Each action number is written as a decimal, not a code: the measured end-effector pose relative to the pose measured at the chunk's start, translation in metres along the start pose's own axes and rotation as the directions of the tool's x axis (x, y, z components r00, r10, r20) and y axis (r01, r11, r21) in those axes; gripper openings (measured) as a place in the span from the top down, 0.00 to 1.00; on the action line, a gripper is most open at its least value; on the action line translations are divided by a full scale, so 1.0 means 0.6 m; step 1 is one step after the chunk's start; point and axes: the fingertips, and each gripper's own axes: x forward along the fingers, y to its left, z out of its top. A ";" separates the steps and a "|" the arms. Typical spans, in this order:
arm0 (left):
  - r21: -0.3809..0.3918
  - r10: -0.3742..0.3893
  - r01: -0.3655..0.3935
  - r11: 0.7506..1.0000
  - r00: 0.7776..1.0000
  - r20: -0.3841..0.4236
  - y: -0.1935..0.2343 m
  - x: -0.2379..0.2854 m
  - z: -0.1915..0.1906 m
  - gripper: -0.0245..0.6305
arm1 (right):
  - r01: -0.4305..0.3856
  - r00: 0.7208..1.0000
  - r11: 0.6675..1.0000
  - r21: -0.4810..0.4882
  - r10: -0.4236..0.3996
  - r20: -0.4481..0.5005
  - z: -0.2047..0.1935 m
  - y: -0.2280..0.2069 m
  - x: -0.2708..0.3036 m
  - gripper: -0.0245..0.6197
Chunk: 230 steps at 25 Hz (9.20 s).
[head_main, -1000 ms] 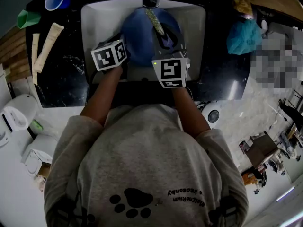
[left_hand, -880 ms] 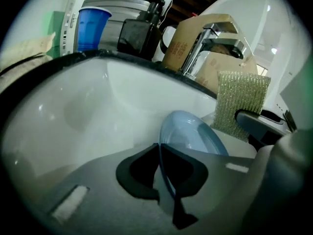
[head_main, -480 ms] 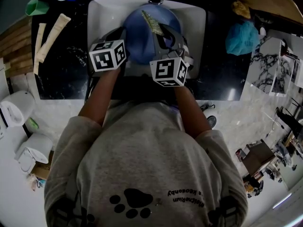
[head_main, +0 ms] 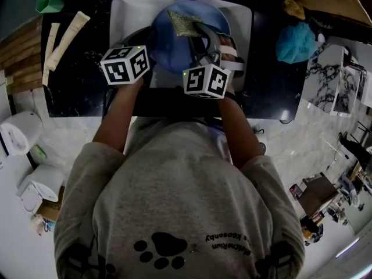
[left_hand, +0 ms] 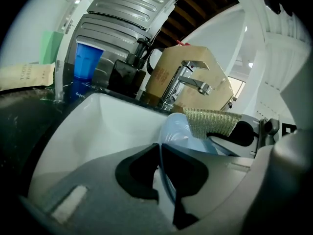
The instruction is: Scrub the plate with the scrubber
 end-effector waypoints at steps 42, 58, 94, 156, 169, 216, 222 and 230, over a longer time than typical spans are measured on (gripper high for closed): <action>-0.110 0.030 -0.010 0.994 0.984 0.174 -0.024 -0.098 0.043 0.89 | -0.441 0.895 0.843 -0.309 0.389 -0.217 0.014 0.197 -0.110 0.86; -0.080 0.030 -0.016 0.997 0.983 0.183 -0.041 -0.114 0.035 0.89 | -0.236 0.959 0.966 -0.108 0.213 -0.185 -0.010 0.048 -0.104 0.86; -0.210 -0.029 0.078 0.975 0.973 0.227 -0.048 -0.136 0.037 0.88 | -0.286 0.945 0.919 -0.271 0.225 -0.235 -0.019 0.123 -0.109 0.86; -0.265 -0.014 0.087 0.960 0.964 0.266 -0.076 -0.134 0.030 0.86 | -0.306 0.899 0.840 0.448 0.410 -0.154 -0.039 0.136 -0.101 0.86; -0.277 0.036 0.030 0.960 0.972 0.232 -0.045 -0.128 0.010 0.86 | -0.460 0.836 0.772 0.438 0.543 -0.078 0.009 0.206 -0.118 0.86; -0.095 0.171 -0.197 0.976 0.959 -0.224 0.099 0.047 -0.089 0.92 | -0.193 0.941 0.752 0.630 0.324 -0.099 -0.065 0.050 -0.093 0.86; -0.073 0.204 -0.236 0.969 0.931 -0.303 0.114 0.046 -0.118 0.92 | -0.178 0.944 0.756 0.630 0.311 -0.107 -0.069 0.045 -0.102 0.86; -0.055 0.220 -0.250 0.967 0.922 -0.319 0.108 0.035 -0.120 0.82 | -0.184 0.948 0.767 0.615 0.303 -0.094 -0.056 0.043 -0.108 0.86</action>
